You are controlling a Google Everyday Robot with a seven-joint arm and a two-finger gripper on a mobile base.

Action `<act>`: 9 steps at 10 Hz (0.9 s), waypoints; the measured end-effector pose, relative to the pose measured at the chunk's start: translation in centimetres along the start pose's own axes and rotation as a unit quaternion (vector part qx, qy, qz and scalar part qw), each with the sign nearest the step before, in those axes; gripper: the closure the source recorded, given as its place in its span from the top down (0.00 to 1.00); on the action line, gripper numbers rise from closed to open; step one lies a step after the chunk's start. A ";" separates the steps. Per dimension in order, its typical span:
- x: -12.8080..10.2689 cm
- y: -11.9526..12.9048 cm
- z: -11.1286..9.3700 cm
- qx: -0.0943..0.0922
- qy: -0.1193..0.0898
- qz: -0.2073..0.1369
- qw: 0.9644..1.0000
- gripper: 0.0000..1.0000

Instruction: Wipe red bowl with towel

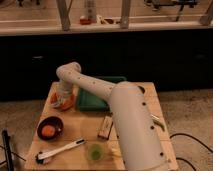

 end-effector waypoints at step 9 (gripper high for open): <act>5.1 -3.2 -0.5 0.002 0.048 0.018 0.999 0.00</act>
